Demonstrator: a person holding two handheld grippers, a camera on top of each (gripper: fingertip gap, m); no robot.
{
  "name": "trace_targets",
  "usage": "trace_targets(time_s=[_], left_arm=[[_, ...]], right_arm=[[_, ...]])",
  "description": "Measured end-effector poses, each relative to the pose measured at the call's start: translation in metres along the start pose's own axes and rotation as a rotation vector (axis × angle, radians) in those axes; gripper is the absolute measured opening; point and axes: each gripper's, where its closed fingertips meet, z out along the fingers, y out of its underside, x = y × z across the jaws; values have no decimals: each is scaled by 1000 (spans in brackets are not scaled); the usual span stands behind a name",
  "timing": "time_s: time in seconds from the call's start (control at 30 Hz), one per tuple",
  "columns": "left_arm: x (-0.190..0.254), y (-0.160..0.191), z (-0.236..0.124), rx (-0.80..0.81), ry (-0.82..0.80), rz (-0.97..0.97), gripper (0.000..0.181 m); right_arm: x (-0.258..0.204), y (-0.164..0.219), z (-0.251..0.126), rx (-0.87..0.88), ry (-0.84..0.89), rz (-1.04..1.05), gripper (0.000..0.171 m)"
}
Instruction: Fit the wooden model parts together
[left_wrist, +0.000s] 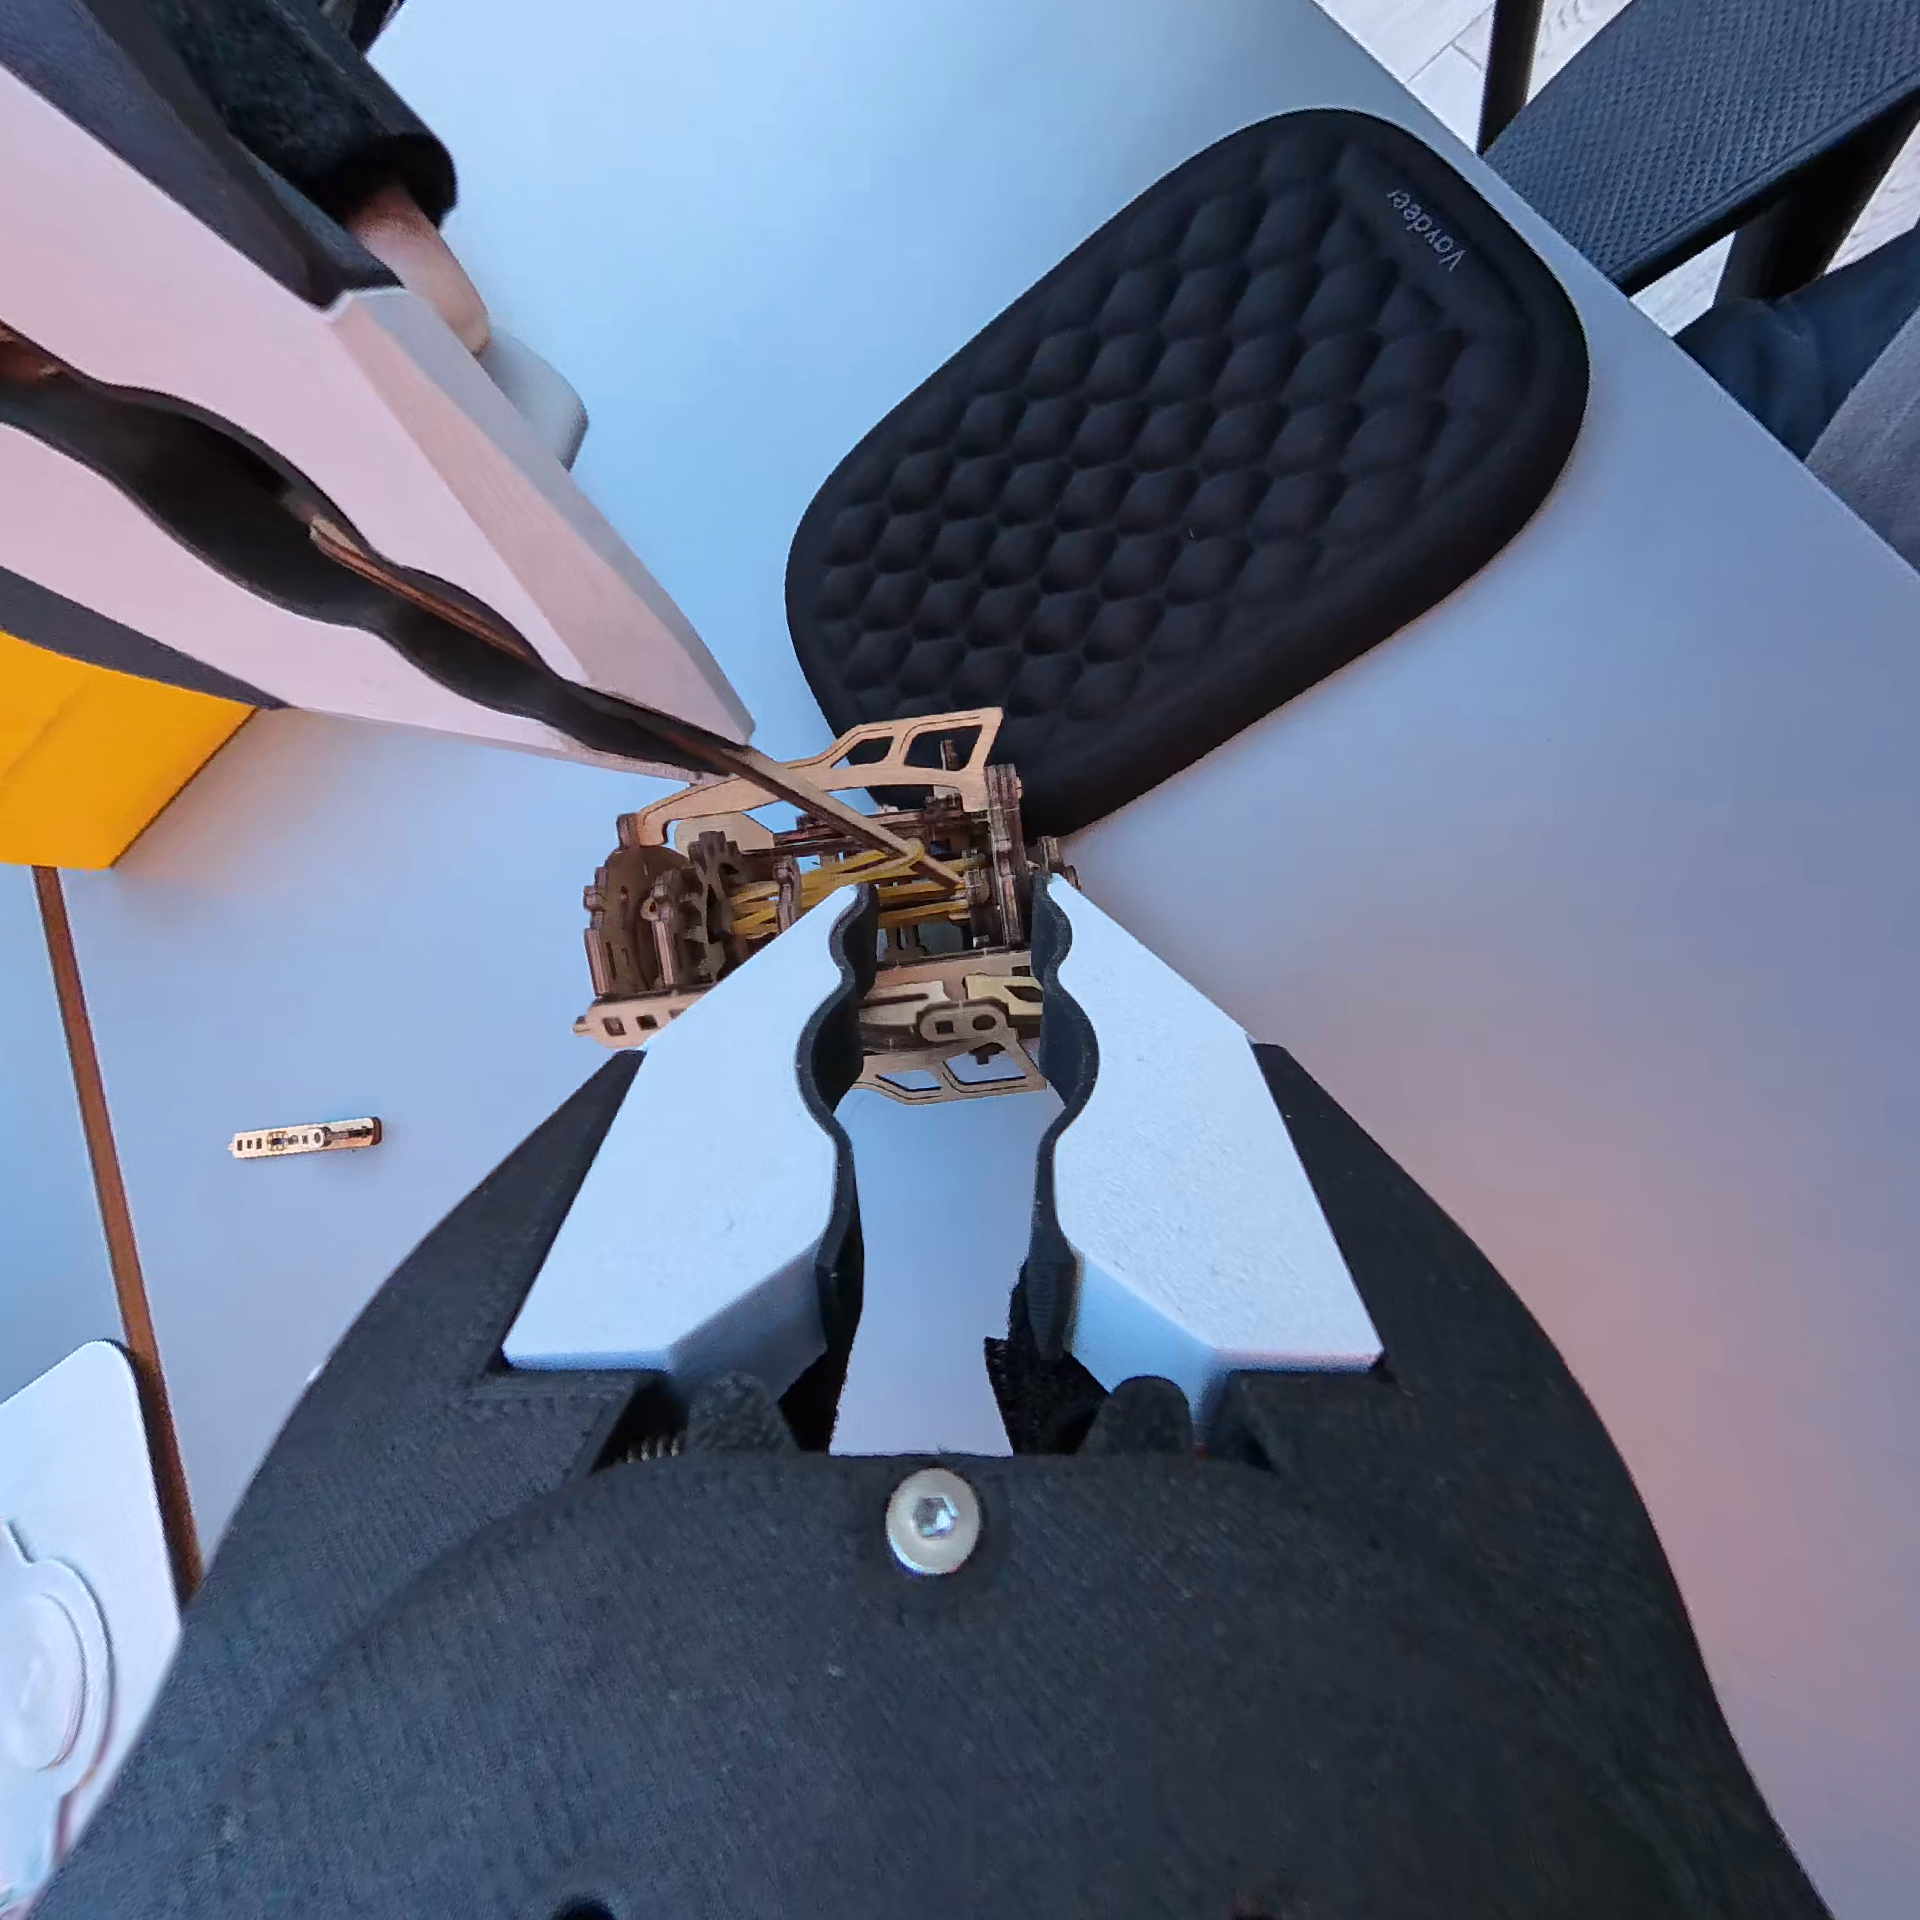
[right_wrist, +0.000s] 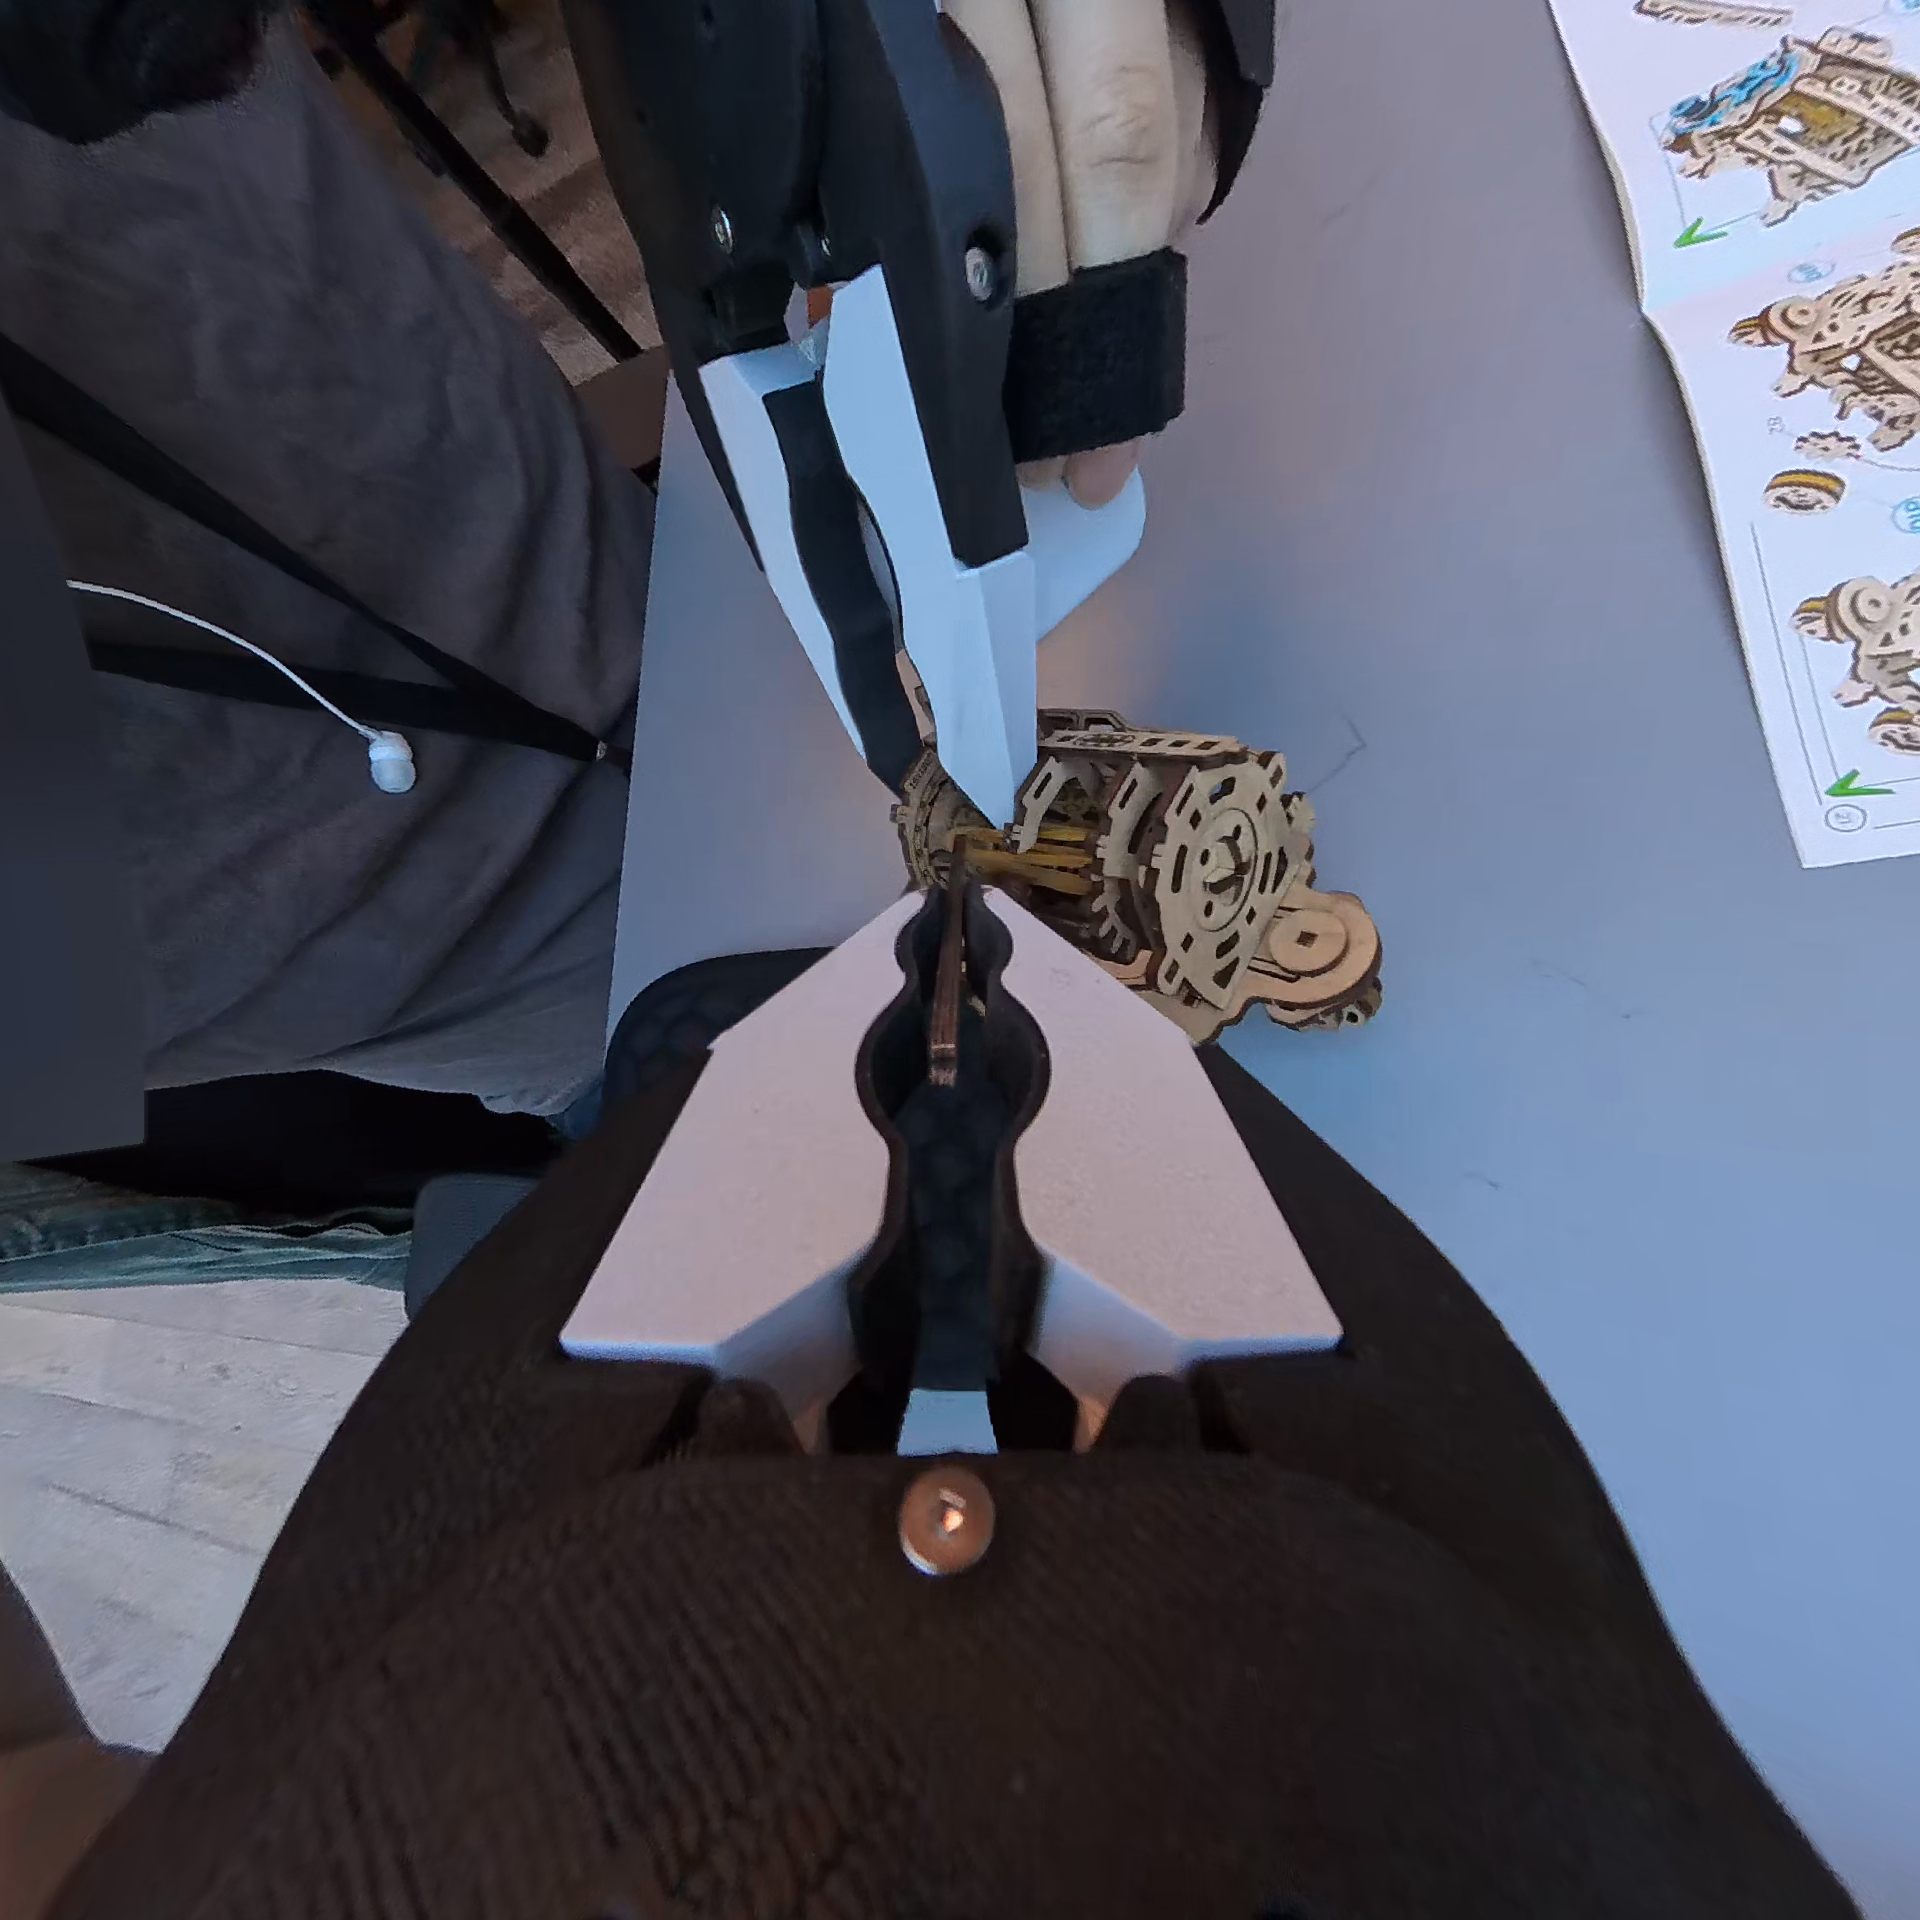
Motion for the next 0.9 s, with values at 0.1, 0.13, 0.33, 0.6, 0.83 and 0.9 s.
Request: trace_targets(time_s=[0.1,0.13,0.33,0.6,0.83,0.9], left_arm=[[-2,-1,0,19,-24,8,28],[-2,-2,0,21,-30,12,27],[-5,-2,0,33,-71,41,26],[-1,-6,0,59,-95,153,28],[0,-9,2,40,-54,213,33],[3,-9,2,42,-39,224,34]], right_arm=[[2,2,-1,3,0,7,1],[2,3,-2,2,1,11,1],[4,5,-4,3,8,22,1],[1,5,-2,6,-28,29,1],[-2,1,0,32,-80,35,1],[-3,3,1,35,-91,35,1]])
